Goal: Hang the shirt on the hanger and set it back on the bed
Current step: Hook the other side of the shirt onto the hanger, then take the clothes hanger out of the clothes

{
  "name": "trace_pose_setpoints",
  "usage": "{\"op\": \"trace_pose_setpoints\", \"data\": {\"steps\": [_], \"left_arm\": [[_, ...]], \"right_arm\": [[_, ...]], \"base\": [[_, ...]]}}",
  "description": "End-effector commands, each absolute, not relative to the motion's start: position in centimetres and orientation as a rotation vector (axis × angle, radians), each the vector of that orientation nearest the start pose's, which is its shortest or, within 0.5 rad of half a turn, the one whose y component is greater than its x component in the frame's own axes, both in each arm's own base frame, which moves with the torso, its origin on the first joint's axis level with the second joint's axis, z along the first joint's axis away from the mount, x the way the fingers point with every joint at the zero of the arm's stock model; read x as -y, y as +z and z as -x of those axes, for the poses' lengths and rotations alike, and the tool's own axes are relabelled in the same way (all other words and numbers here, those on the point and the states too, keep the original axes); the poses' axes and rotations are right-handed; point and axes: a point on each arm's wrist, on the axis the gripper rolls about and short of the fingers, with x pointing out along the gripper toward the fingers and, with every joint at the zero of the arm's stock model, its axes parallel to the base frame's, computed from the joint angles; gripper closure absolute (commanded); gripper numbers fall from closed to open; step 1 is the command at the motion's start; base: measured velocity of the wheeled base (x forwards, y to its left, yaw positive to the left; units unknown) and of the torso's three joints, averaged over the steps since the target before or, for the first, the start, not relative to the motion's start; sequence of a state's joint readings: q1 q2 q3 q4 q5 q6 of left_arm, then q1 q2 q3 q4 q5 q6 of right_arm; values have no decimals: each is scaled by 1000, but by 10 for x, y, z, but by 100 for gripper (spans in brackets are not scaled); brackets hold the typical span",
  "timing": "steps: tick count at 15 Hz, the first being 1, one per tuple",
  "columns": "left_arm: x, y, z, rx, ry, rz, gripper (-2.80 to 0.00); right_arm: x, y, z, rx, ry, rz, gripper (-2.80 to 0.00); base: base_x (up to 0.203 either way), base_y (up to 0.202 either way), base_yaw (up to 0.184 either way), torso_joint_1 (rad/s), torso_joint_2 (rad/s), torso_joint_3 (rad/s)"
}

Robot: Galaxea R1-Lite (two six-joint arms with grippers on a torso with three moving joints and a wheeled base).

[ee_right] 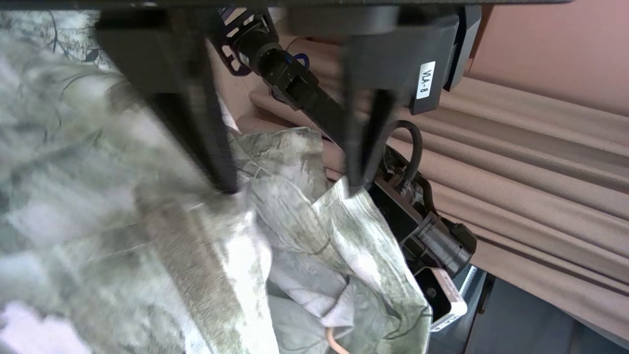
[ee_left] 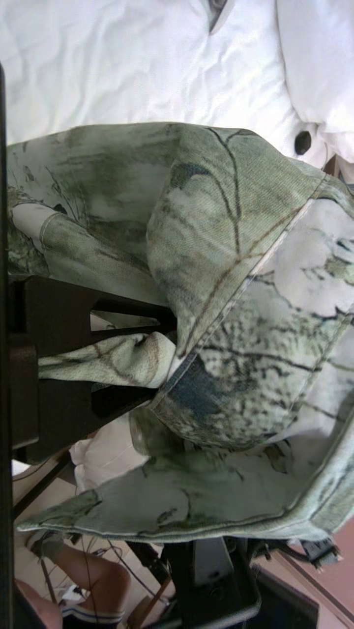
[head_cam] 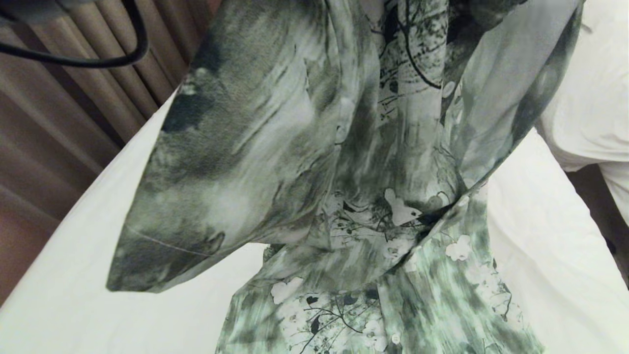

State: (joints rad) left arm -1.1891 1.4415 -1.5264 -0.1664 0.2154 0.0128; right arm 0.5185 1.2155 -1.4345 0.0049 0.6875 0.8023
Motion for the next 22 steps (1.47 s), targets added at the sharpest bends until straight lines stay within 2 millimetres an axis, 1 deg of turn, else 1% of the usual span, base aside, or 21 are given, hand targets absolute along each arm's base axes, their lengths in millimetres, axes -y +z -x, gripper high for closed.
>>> {"op": "trace_pose_setpoints", "data": {"steps": [1,4,6,7,10,11,12,15,17,18,19,22], "left_arm": [[207,415,-88,212,-966,164,0],[204,416,-87,218,-967,171,0],[204,416,-87,215,-966,170,0],[205,414,-87,211,-966,167,0],[208,409,-89,194,-967,158,0],[210,407,-89,187,-968,152,0],[211,406,-90,181,-968,149,0],[225,394,-96,143,-968,121,0],[232,393,-98,162,-968,131,0],[236,392,-100,170,-968,135,0],[238,390,-101,168,-969,133,0],[247,381,-102,139,-977,114,0]], "right_arm": [[-84,413,-119,-281,1222,-683,-280],[-81,406,-119,-363,1143,-702,-280],[-72,407,-111,-370,1053,-719,-280],[-66,410,-104,-351,1044,-720,-280],[-51,427,-84,-257,1028,-717,-280],[-49,432,-80,-226,1030,-708,-280],[-47,440,-76,-188,1040,-692,0],[-44,468,-73,-96,1057,-672,0],[-46,484,-78,-95,1052,-670,0],[-48,487,-84,-101,1051,-664,0],[-54,483,-98,-128,1040,-641,0],[-58,473,-108,-64,1024,-421,0]], "base": [[0,0,0,0,0,0],[0,0,0,0,0,0],[0,0,0,0,0,0],[0,0,0,0,0,0],[0,0,0,0,0,0],[0,0,0,0,0,0],[0,0,0,0,0,0],[0,0,0,0,0,0],[0,0,0,0,0,0],[0,0,0,0,0,0],[0,0,0,0,0,0],[0,0,0,0,0,0]]}}
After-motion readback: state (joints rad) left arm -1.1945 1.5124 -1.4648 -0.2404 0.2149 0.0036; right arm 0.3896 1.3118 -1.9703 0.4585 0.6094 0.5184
